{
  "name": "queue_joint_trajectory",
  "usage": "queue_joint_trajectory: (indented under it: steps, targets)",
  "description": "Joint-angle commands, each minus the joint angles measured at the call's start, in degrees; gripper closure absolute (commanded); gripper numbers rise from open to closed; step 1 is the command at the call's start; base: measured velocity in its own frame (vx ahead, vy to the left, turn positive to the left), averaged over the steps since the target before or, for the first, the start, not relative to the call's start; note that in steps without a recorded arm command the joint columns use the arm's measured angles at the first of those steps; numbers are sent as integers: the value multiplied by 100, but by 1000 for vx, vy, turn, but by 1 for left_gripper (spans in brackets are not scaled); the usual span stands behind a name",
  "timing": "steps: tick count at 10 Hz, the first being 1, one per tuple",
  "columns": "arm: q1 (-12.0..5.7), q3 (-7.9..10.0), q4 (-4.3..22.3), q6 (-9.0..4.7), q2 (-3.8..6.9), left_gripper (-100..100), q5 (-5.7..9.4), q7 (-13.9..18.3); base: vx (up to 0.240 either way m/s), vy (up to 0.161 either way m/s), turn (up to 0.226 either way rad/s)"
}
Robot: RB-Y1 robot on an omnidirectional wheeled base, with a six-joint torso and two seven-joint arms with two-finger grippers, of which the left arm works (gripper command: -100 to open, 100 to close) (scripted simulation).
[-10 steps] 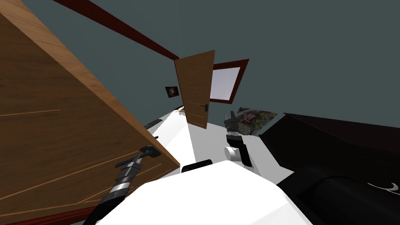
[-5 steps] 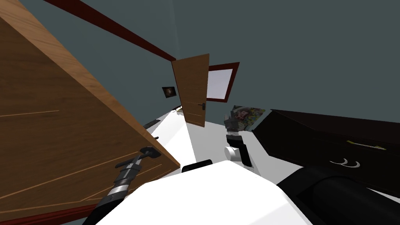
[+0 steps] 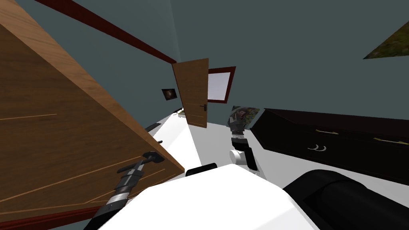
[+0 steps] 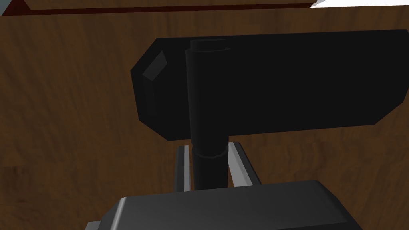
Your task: Pull the door open
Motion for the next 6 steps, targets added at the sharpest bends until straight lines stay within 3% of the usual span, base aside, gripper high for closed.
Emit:
queue_joint_trajectory:
  steps: [1,2,6]
  targets:
    - [46,6,38,-104,79,100,15,50,-174,25,-103]
    - [14,-29,37,-67,36,100,-5,30,-77,2,-35]
    - [71,-132,137,-296,196,100,-17,145,-183,31,-128]
